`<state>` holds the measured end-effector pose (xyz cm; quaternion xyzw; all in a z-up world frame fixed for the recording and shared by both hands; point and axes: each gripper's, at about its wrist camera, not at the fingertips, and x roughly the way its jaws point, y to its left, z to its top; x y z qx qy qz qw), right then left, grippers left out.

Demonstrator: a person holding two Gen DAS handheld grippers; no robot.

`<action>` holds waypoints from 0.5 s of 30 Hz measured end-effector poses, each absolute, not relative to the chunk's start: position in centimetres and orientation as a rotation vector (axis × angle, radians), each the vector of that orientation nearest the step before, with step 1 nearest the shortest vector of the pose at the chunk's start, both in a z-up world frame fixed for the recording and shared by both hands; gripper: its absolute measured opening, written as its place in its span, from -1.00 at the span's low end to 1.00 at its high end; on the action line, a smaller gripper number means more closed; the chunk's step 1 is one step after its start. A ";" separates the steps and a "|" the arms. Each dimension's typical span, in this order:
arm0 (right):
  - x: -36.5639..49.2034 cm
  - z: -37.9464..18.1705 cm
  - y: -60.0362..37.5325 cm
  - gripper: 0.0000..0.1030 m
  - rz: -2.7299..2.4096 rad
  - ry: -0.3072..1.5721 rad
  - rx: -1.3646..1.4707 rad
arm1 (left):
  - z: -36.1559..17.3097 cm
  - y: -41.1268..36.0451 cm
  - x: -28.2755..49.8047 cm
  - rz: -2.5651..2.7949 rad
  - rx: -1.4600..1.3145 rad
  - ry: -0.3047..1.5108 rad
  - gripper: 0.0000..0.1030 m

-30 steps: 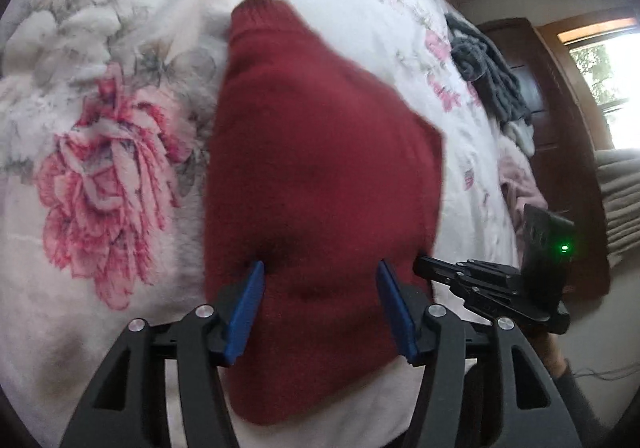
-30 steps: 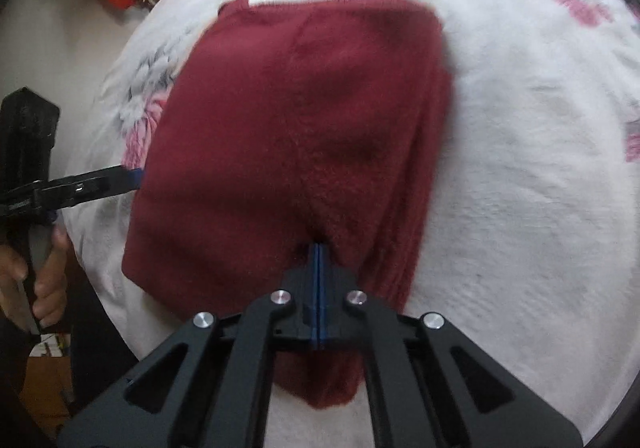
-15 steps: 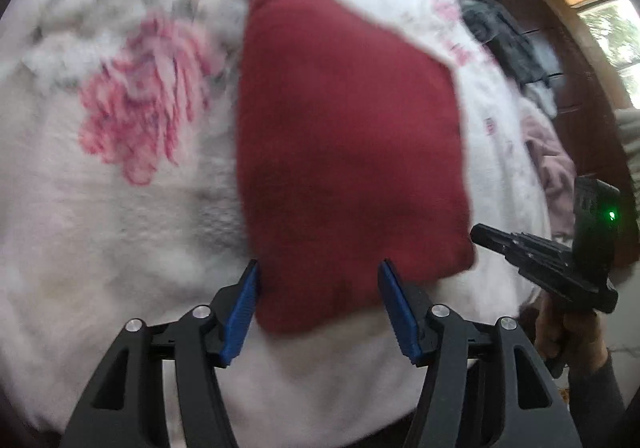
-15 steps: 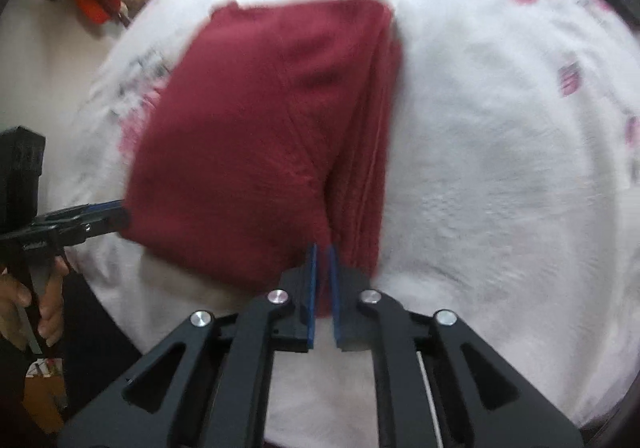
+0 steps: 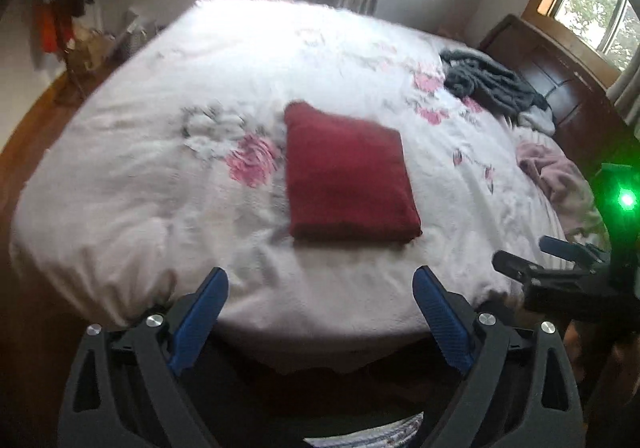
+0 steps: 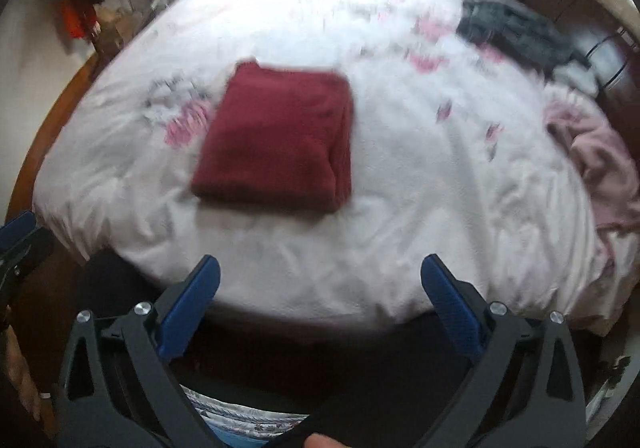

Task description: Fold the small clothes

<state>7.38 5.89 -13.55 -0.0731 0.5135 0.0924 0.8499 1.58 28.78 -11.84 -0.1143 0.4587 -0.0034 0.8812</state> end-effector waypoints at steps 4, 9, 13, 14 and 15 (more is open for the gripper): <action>4.5 -9.1 5.4 0.94 0.207 0.991 -0.137 | -8.5 29.2 -0.6 0.028 -0.244 0.951 0.82; 1.7 -3.4 4.8 0.94 0.117 0.834 -0.204 | -5.4 27.7 -2.5 -0.002 -0.121 0.971 0.82; 0.5 -1.8 4.6 0.94 0.126 0.827 -0.183 | -4.3 27.4 -3.6 0.015 -0.103 0.965 0.82; 0.3 -1.7 4.5 0.94 0.129 0.839 -0.172 | -4.2 27.1 -3.8 0.014 -0.090 0.968 0.82; 0.2 -1.7 4.5 0.94 0.132 0.853 -0.171 | -4.1 27.1 -4.0 0.009 -0.091 0.970 0.82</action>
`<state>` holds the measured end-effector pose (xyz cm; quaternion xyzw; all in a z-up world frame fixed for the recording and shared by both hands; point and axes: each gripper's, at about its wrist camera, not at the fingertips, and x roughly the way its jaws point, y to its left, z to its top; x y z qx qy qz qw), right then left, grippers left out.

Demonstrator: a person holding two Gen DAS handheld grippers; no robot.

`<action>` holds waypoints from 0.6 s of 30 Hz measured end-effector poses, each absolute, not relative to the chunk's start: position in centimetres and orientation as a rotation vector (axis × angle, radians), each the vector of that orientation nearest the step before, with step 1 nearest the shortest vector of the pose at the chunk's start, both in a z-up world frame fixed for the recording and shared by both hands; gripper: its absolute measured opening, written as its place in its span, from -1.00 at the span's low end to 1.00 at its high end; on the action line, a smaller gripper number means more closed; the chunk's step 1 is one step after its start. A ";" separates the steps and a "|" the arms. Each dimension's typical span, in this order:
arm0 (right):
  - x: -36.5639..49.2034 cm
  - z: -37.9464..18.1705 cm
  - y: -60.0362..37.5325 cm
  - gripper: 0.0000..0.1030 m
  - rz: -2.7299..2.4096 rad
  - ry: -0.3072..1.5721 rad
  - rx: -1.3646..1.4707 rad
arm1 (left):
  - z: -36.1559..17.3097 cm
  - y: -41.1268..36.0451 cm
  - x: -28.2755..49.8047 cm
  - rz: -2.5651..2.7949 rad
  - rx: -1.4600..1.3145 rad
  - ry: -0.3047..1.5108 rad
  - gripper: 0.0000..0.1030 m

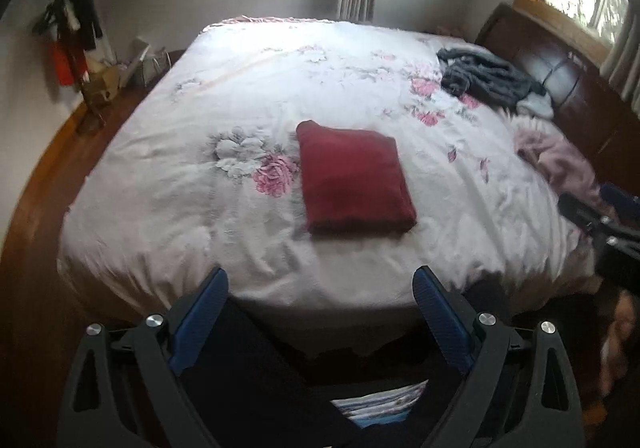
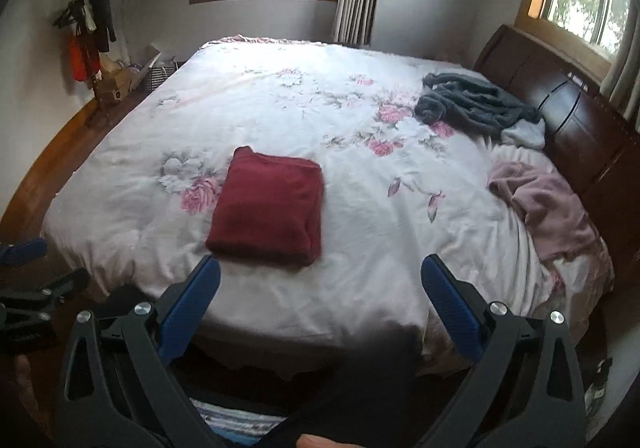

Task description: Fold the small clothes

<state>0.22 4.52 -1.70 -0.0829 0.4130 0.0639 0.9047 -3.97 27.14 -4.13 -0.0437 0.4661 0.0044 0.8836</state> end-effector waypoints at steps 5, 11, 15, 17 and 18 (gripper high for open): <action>-1.0 -1.5 4.9 0.94 0.130 0.872 -0.172 | -3.8 26.6 -5.0 -0.008 -0.109 0.981 0.82; -1.6 -1.5 5.2 0.94 0.121 0.869 -0.170 | -3.4 26.6 -5.3 -0.008 -0.109 0.980 0.82; -1.8 -1.6 5.5 0.94 0.136 0.871 -0.168 | -3.4 26.7 -5.1 -0.006 -0.112 0.982 0.82; -2.0 -1.6 5.7 0.94 0.148 0.872 -0.165 | -3.5 26.8 -5.0 -0.005 -0.103 0.985 0.82; -1.9 -1.6 5.8 0.94 0.154 0.873 -0.165 | -3.5 26.8 -5.0 -0.006 -0.103 0.987 0.82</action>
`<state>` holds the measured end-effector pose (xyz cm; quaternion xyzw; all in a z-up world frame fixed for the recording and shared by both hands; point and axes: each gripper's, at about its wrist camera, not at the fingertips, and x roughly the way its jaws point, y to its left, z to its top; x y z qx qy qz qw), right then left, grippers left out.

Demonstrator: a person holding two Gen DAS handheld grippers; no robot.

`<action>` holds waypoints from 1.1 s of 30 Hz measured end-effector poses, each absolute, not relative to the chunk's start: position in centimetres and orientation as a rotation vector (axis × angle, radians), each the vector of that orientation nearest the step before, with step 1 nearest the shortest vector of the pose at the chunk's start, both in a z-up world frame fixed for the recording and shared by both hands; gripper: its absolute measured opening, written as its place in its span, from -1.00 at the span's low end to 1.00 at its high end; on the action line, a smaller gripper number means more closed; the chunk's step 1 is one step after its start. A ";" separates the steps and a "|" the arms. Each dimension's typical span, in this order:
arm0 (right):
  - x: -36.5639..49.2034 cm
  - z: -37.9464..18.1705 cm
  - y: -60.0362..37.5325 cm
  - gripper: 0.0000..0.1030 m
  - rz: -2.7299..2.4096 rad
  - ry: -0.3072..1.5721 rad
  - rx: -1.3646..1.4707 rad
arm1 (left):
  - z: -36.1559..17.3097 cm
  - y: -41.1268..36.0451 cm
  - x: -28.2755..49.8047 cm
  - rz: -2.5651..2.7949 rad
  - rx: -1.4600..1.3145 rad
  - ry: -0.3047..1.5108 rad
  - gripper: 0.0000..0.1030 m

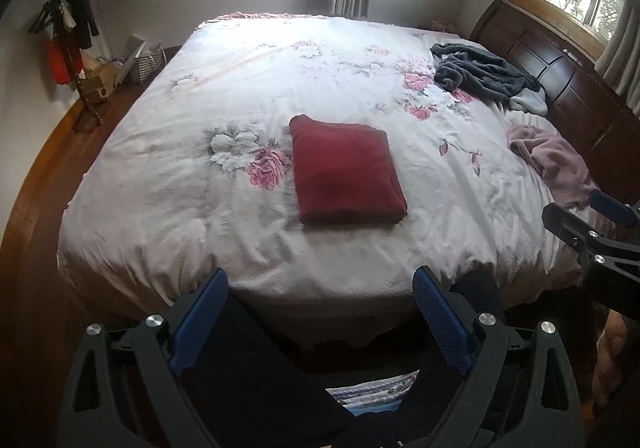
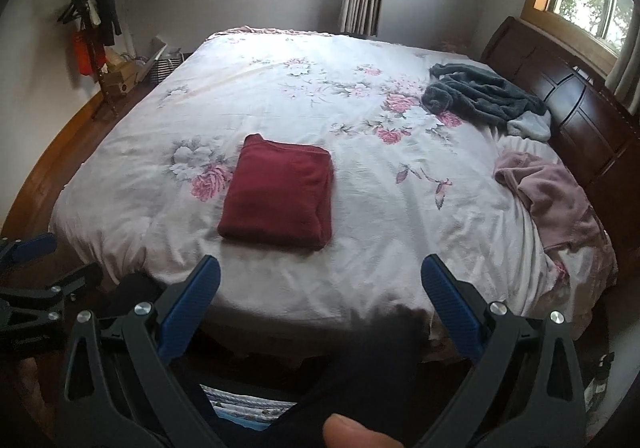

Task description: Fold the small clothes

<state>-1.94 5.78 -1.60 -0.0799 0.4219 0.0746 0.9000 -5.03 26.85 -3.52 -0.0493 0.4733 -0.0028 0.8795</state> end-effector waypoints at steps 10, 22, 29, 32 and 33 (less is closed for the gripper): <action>-1.3 -2.1 6.2 0.94 0.185 0.891 -0.177 | -3.7 26.8 -5.3 0.001 -0.106 0.993 0.82; -1.0 -2.1 6.4 0.94 0.191 0.892 -0.181 | -3.2 26.8 -5.0 -0.018 -0.099 0.992 0.82; -1.0 -2.0 6.5 0.94 0.190 0.891 -0.175 | -3.0 26.9 -4.6 -0.027 -0.100 0.991 0.82; -0.7 -2.0 6.4 0.94 0.193 0.892 -0.176 | -3.0 26.9 -4.4 -0.033 -0.098 0.992 0.82; -0.6 -2.0 6.4 0.94 0.195 0.893 -0.176 | -3.0 26.9 -4.3 -0.034 -0.098 0.993 0.82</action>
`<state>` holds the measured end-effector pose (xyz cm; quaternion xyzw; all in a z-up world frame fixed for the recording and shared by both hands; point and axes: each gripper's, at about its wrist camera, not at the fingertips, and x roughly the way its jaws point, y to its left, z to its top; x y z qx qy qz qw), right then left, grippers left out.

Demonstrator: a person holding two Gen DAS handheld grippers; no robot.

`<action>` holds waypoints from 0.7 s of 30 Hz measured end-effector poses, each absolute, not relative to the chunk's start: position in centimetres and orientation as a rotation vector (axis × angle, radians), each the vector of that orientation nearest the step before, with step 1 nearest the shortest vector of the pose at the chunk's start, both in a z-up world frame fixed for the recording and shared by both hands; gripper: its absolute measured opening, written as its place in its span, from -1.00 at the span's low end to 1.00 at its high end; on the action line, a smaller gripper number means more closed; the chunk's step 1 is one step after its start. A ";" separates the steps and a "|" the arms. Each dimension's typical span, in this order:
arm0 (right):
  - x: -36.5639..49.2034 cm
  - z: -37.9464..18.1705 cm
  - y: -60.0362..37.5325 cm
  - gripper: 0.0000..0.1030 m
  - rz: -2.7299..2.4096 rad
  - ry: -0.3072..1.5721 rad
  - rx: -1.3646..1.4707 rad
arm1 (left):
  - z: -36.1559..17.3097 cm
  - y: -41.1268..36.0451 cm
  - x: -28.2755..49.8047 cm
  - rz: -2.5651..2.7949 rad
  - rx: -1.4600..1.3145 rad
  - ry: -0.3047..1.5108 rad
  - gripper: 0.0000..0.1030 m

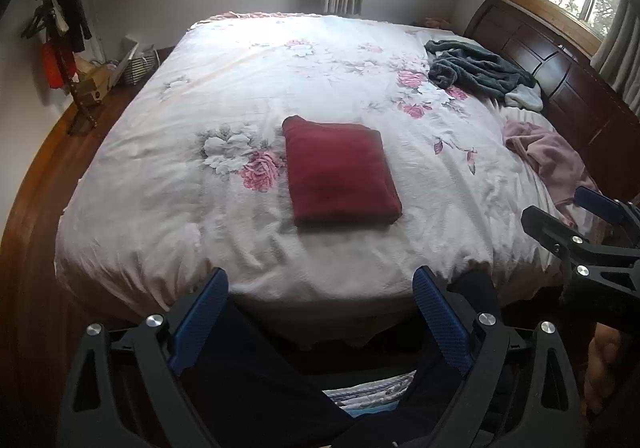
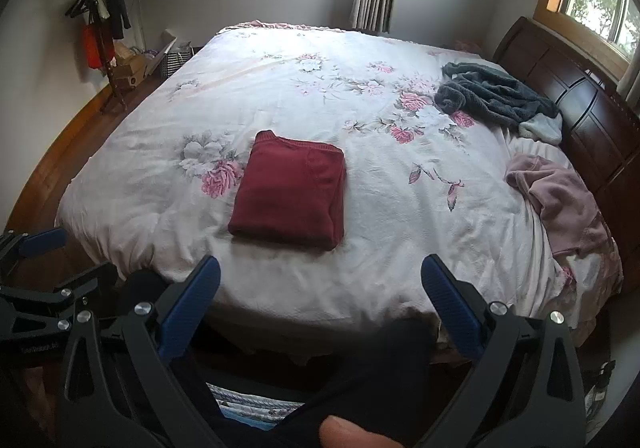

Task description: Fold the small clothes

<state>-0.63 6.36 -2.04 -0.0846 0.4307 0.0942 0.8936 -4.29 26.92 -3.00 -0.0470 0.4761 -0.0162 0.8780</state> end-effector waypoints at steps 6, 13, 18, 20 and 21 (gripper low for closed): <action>-0.4 -2.1 6.4 0.94 0.201 0.893 -0.178 | -3.1 27.0 -4.0 -0.038 -0.101 0.998 0.82; -0.1 -2.1 6.4 0.94 0.217 0.893 -0.172 | -3.0 27.1 -3.8 -0.045 -0.106 1.001 0.82; 0.0 -2.0 6.4 0.94 0.218 0.889 -0.175 | -2.9 27.1 -3.7 -0.045 -0.108 0.995 0.82; 0.1 -1.9 6.4 0.94 0.217 0.886 -0.178 | -2.7 27.1 -3.5 -0.045 -0.107 0.992 0.82; 0.1 -1.8 6.4 0.94 0.217 0.884 -0.177 | -2.7 27.1 -3.5 -0.046 -0.108 0.990 0.82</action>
